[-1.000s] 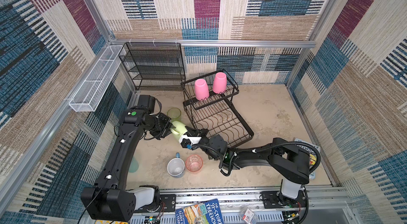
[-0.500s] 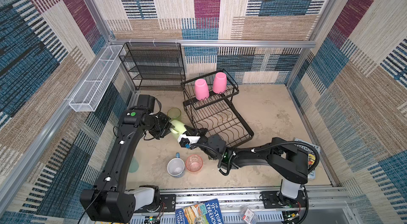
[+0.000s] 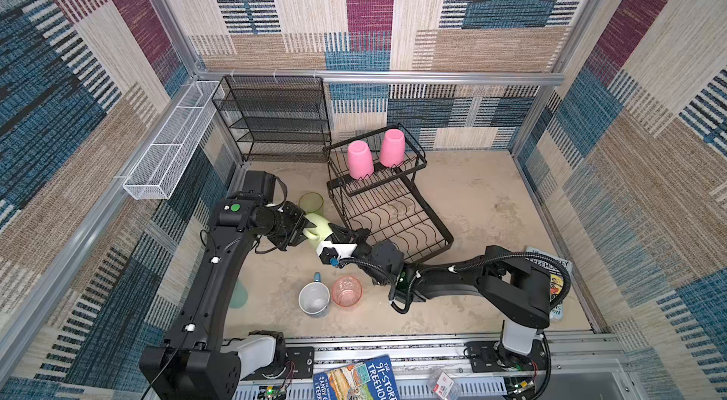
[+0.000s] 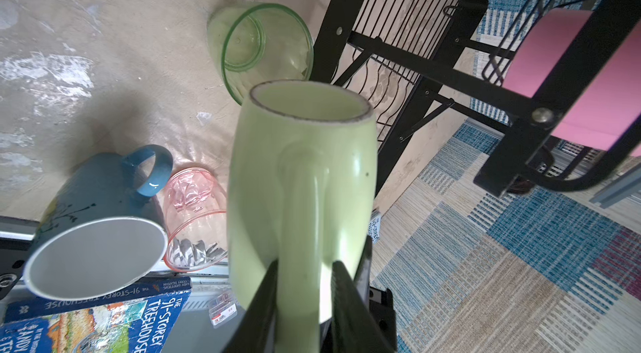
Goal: Load cups into a dish rack
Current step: Place the cup upside down at the dish rack.
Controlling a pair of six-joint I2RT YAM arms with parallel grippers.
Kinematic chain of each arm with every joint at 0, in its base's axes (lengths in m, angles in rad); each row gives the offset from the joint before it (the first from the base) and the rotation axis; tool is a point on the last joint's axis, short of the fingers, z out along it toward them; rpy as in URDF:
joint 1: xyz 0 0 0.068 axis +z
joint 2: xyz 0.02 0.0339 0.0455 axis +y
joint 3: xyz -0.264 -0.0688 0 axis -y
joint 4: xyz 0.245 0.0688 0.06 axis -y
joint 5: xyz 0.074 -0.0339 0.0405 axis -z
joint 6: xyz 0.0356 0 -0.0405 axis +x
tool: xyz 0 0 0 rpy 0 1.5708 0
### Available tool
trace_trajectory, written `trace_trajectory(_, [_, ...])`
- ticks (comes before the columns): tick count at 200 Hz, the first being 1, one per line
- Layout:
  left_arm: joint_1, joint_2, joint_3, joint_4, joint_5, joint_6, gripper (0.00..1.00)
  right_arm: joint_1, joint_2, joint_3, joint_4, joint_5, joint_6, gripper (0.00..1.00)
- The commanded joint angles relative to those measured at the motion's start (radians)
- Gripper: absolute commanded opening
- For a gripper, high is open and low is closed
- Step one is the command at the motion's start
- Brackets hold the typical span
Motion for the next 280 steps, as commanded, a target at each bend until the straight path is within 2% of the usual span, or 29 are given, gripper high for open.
trace_trajectory(1, [-0.002, -0.008, -0.005, 0.009, 0.039, -0.008, 0.19, 0.001, 0.003, 0.009, 0.079, -0.02, -0.007, 0.0])
trace_trajectory(24, [-0.002, -0.011, -0.011, 0.01, 0.036, -0.011, 0.06, 0.003, 0.0, 0.006, 0.082, -0.014, -0.011, 0.0])
trace_trajectory(53, [-0.002, -0.032, -0.006, 0.009, 0.018, -0.022, 0.01, 0.001, -0.005, -0.001, 0.087, -0.008, -0.019, 0.0])
trace_trajectory(65, [-0.002, -0.04, -0.005, 0.009, 0.011, -0.025, 0.0, 0.002, -0.007, -0.002, 0.087, -0.007, -0.019, 0.04])
trace_trajectory(97, [-0.003, -0.063, 0.001, 0.009, -0.03, -0.024, 0.0, 0.001, -0.019, -0.002, 0.077, -0.004, -0.008, 0.21])
trace_trajectory(172, [-0.011, -0.081, 0.024, 0.008, -0.115, 0.034, 0.0, 0.002, -0.006, 0.035, 0.049, 0.011, 0.036, 0.47])
trace_trajectory(224, [-0.016, -0.07, 0.044, 0.001, -0.161, 0.063, 0.0, 0.002, -0.013, 0.041, 0.04, 0.005, 0.062, 0.58])
trace_trajectory(280, [-0.028, -0.065, 0.061, -0.007, -0.246, 0.101, 0.0, 0.0, -0.095, 0.002, 0.0, -0.013, 0.134, 0.62])
